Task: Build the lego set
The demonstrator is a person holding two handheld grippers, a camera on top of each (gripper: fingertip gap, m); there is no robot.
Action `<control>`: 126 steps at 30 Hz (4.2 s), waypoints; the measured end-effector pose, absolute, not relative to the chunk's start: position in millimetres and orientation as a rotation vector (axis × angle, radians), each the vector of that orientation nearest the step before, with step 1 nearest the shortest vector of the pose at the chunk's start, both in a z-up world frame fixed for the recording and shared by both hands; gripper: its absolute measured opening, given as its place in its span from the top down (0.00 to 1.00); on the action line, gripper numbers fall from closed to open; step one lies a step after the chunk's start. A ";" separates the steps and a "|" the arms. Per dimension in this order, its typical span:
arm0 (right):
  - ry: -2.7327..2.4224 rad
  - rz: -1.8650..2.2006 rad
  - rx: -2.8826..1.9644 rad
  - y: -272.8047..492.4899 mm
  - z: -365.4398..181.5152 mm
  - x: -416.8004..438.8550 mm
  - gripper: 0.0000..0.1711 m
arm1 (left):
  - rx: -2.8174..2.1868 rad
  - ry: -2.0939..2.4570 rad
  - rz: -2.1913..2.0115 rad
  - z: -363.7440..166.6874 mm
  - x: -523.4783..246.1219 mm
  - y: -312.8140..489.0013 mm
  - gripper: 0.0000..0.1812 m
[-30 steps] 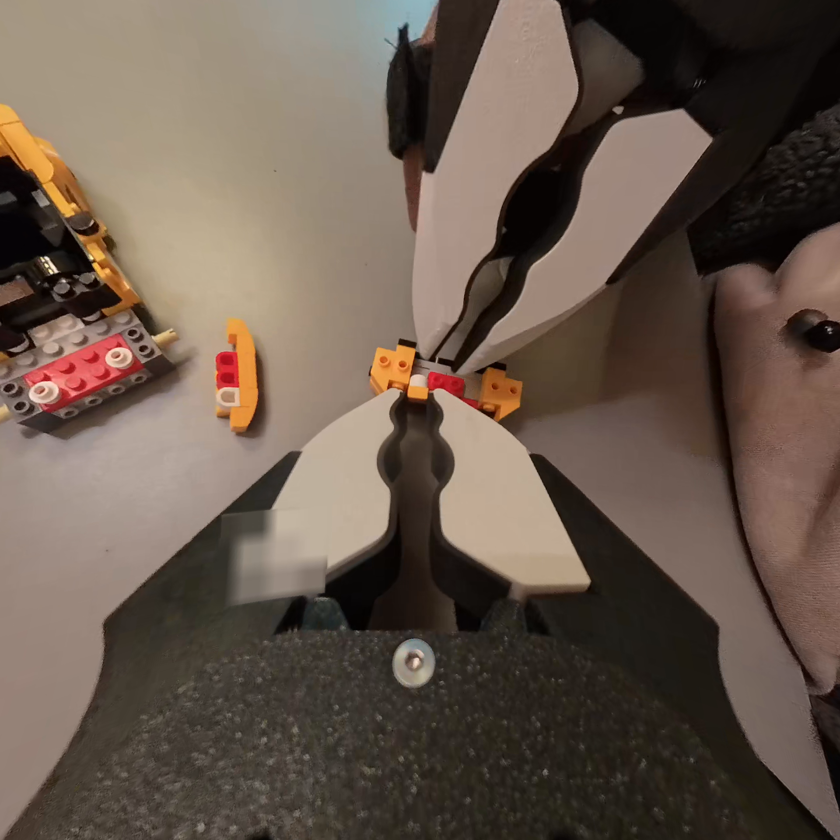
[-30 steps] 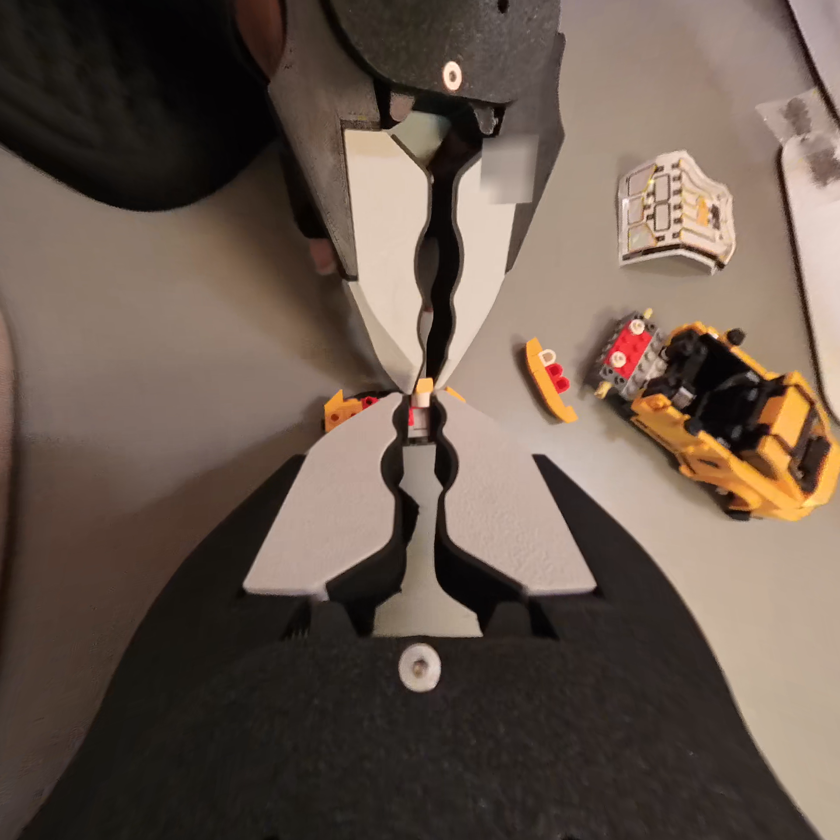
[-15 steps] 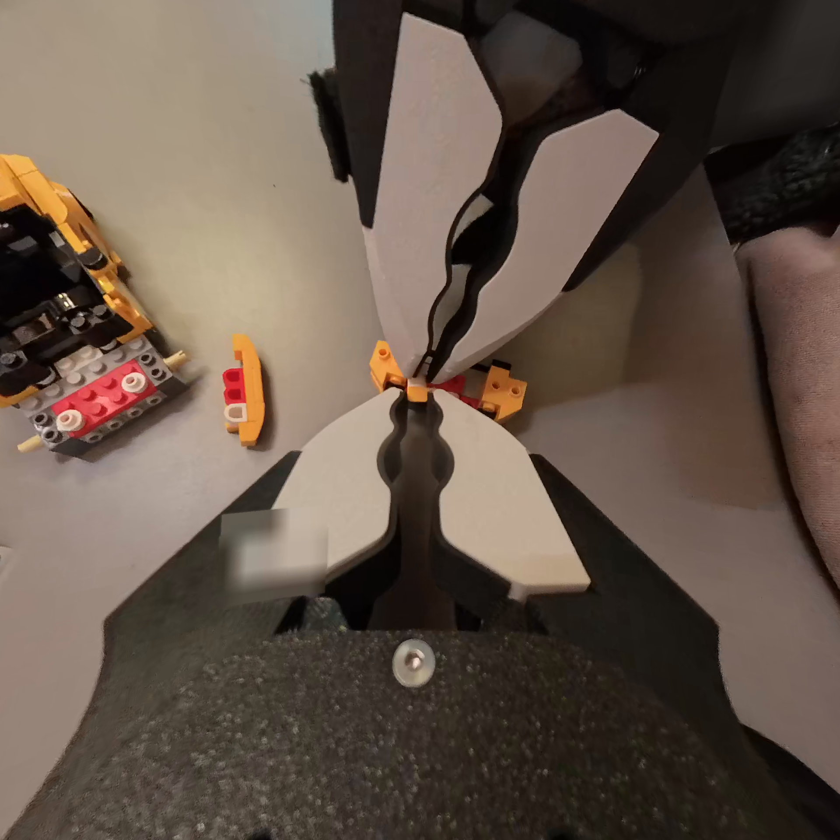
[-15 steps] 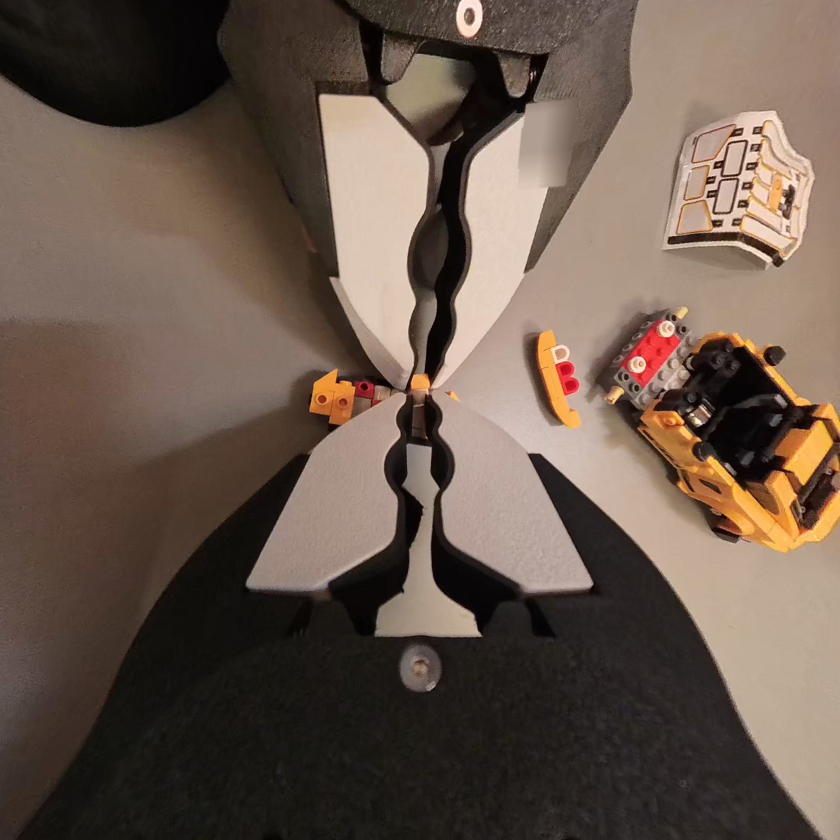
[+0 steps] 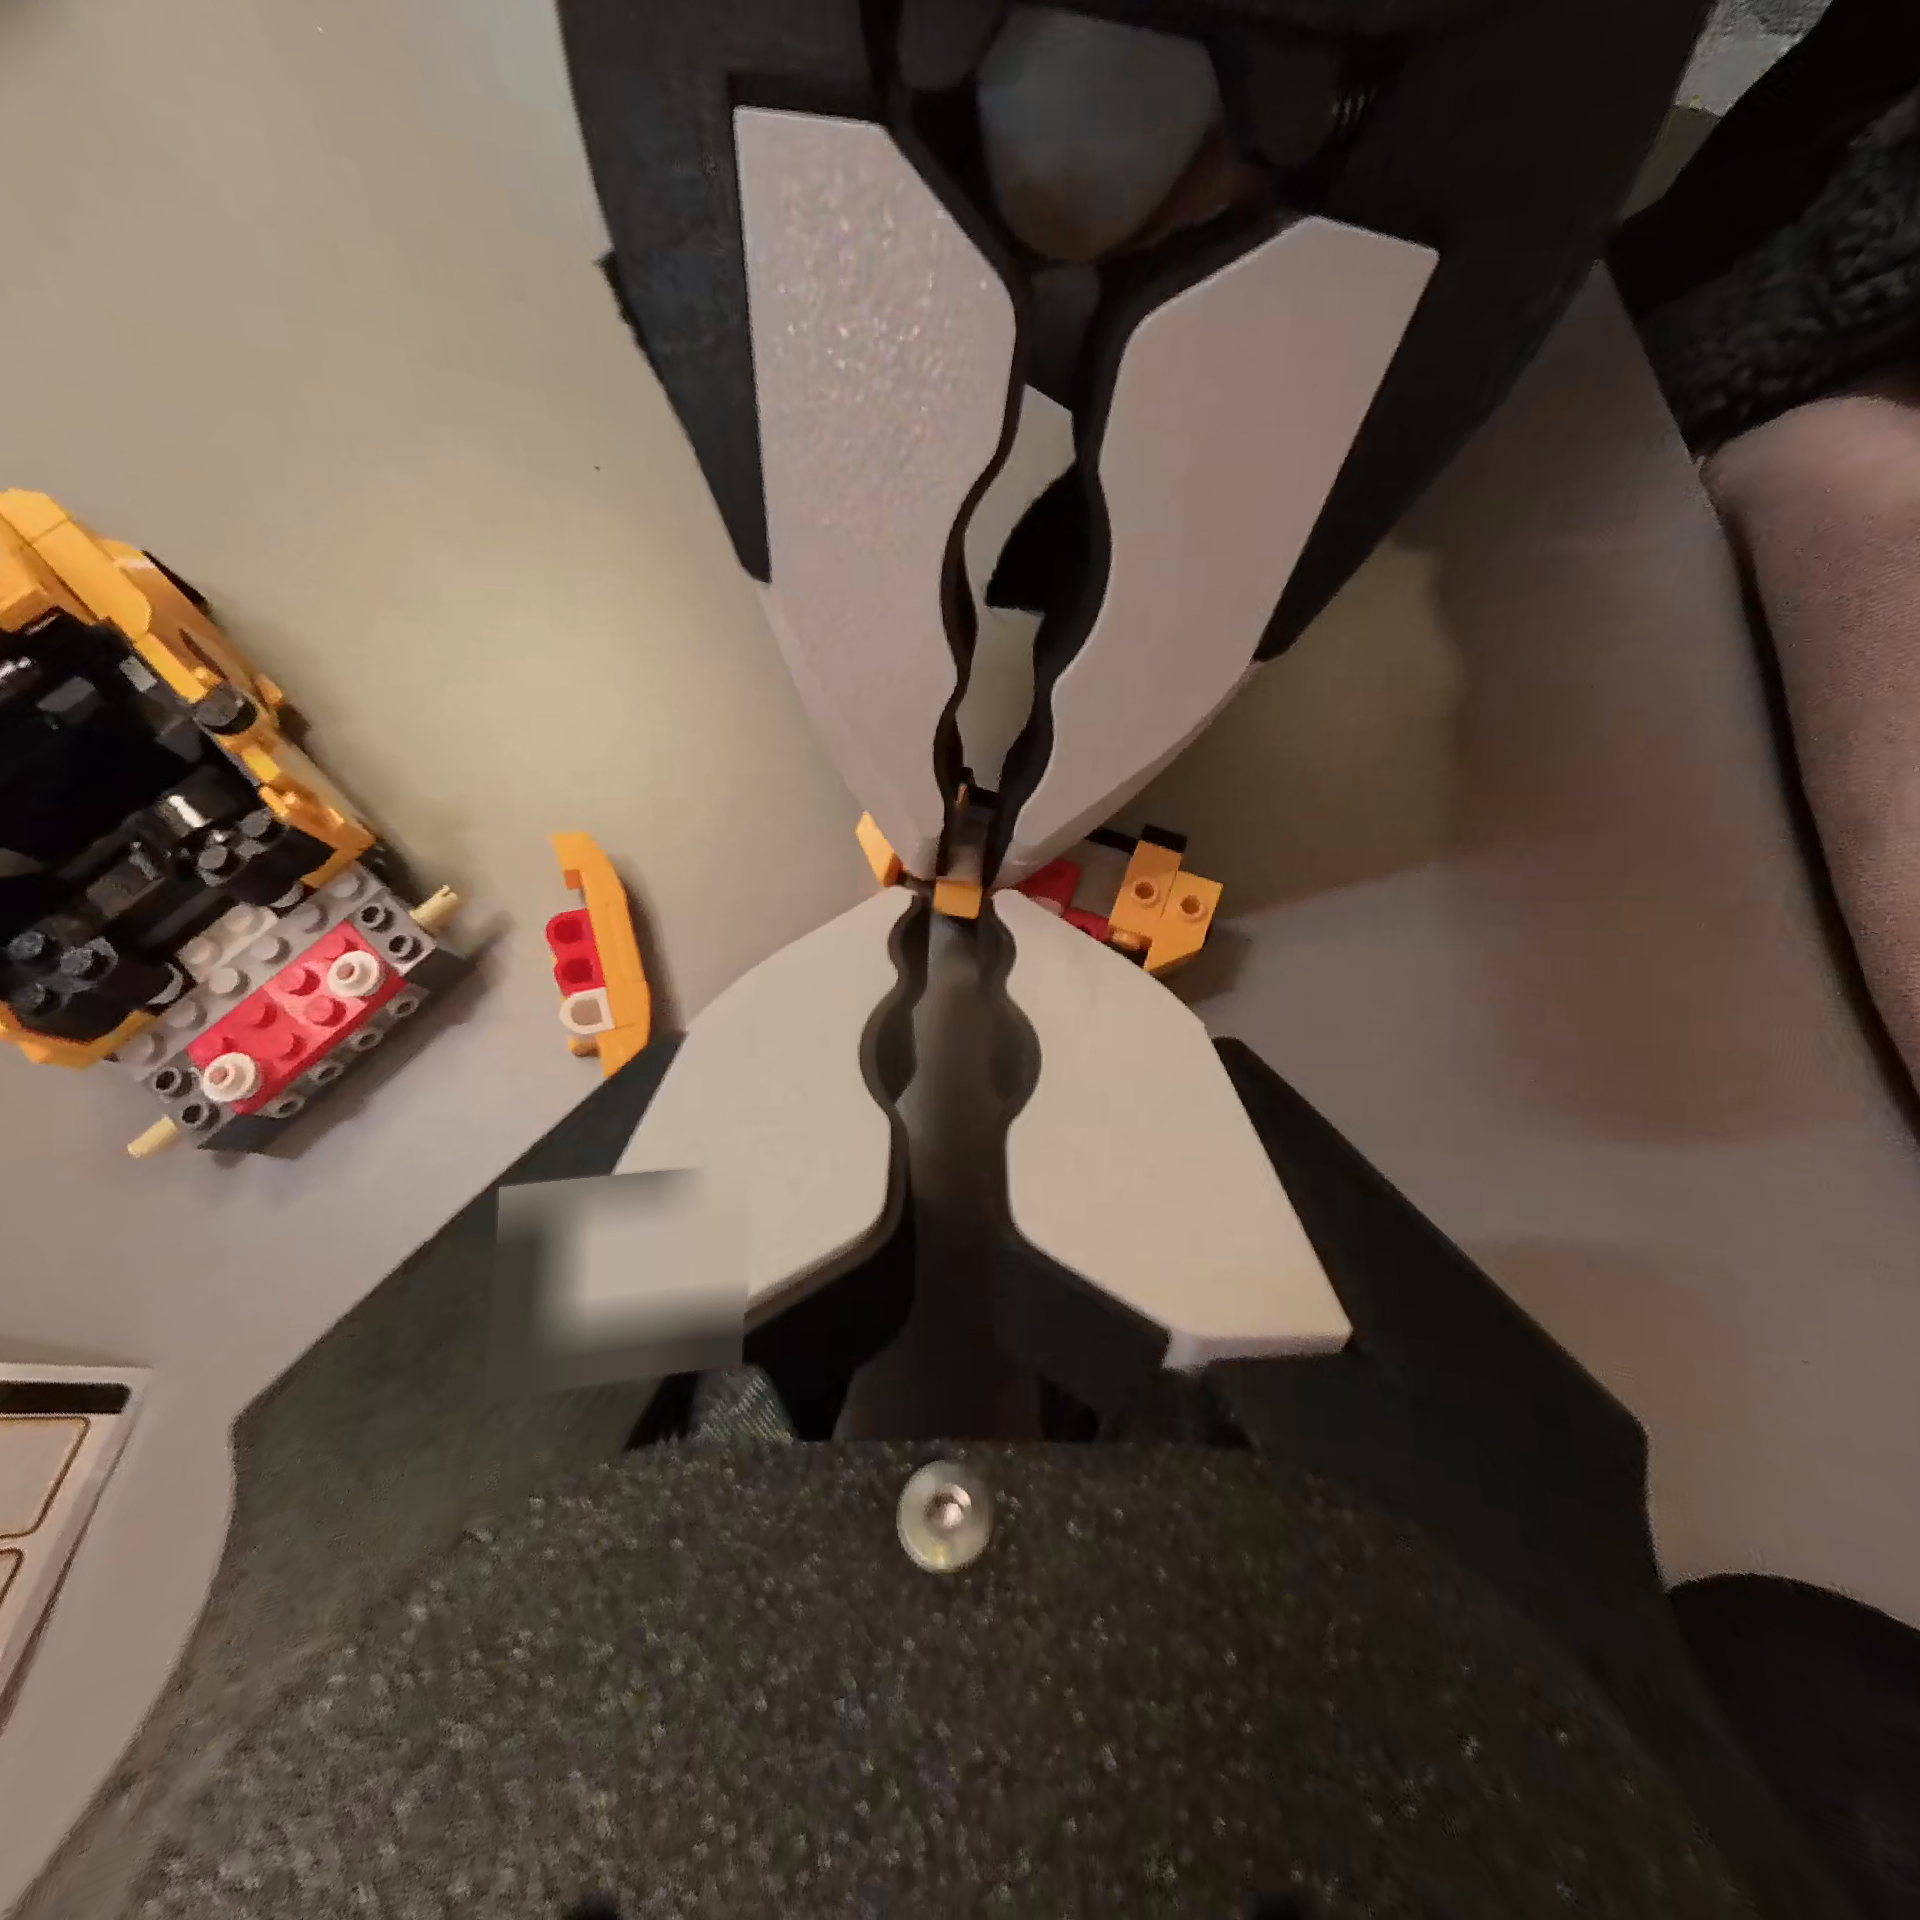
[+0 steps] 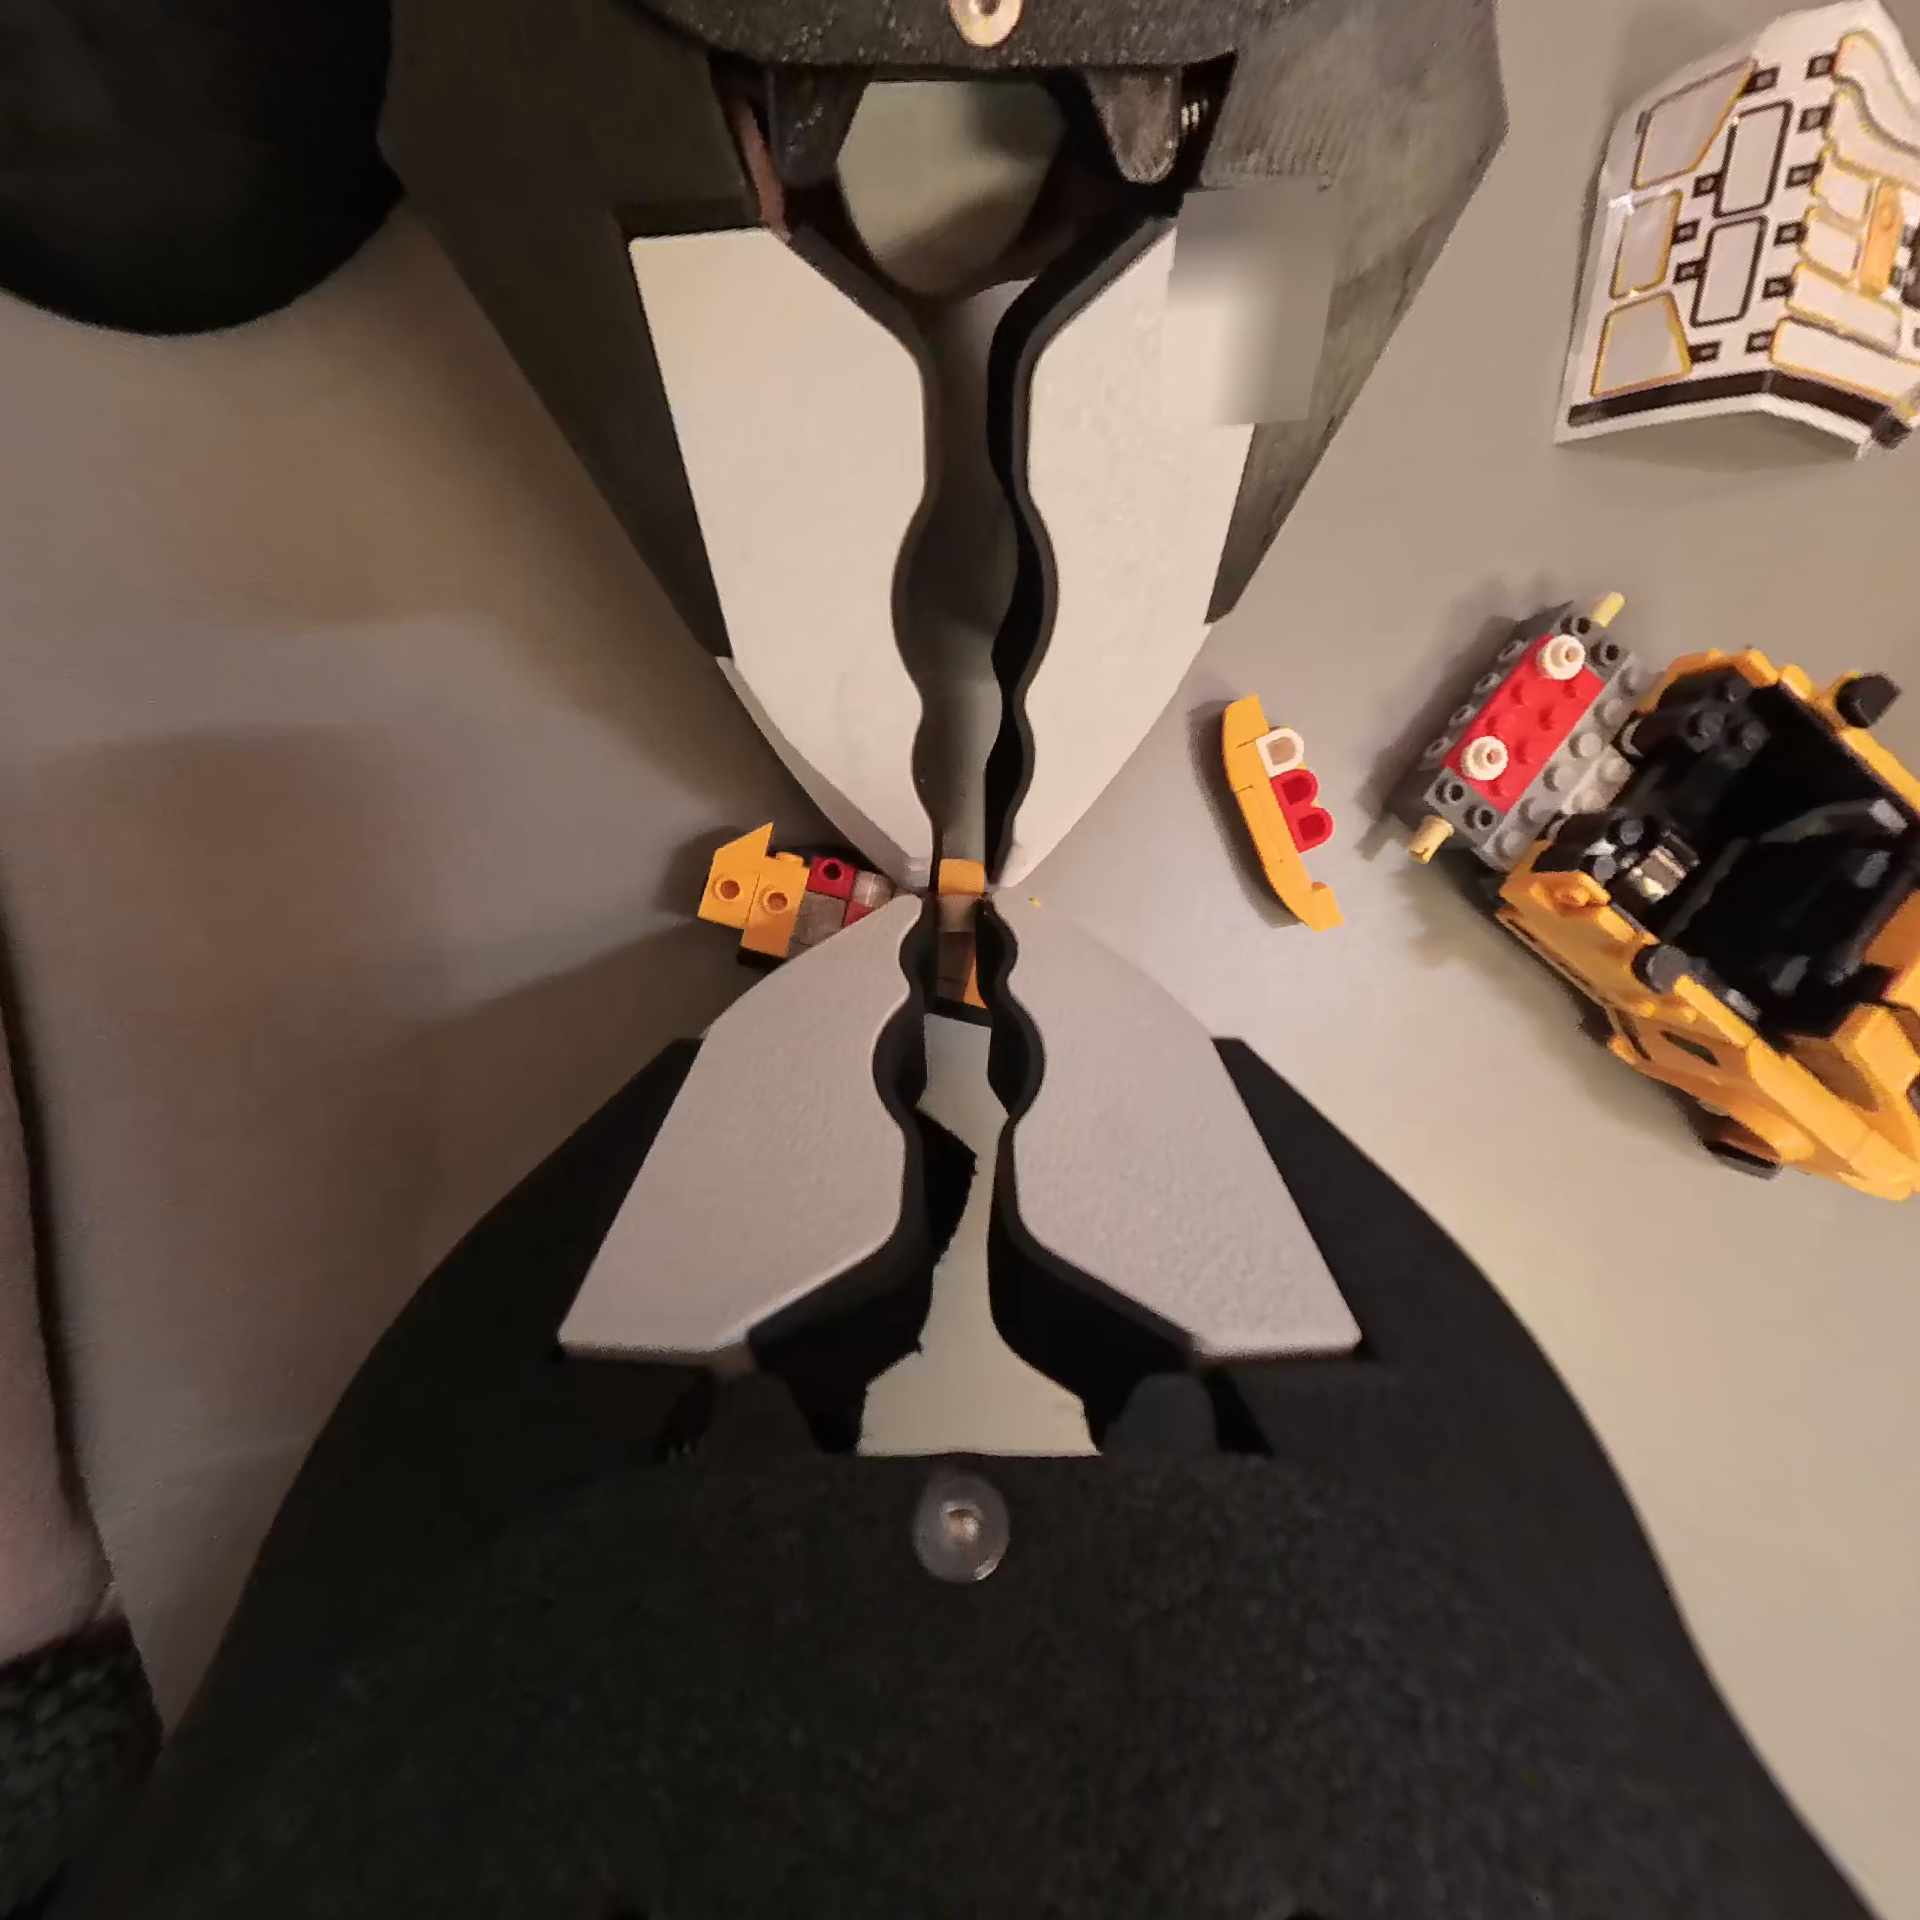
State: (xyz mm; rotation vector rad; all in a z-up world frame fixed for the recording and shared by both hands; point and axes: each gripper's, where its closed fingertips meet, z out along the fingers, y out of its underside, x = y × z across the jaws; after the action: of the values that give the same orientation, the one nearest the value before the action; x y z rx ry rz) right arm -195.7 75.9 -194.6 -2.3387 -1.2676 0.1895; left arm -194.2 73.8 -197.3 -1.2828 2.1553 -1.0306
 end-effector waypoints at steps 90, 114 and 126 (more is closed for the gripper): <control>-1.499 0.189 -2.283 73.1 -194.9 -192.9 0.97 | -1.398 2.168 -1.010 -198.0 -194.8 72.2 0.96; -1.445 0.362 -2.367 73.8 -194.5 -195.5 0.97 | -1.420 2.150 -1.065 -199.9 -196.7 72.1 0.96; -1.419 0.492 -2.434 74.5 -194.5 -195.0 0.97 | -1.443 2.116 -1.099 -200.5 -195.7 72.0 0.96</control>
State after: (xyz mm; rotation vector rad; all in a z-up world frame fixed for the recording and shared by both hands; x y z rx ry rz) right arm -195.0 74.5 -194.5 -2.4343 -1.4187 0.4916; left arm -195.7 72.0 -200.5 -1.4427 2.1157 -1.0985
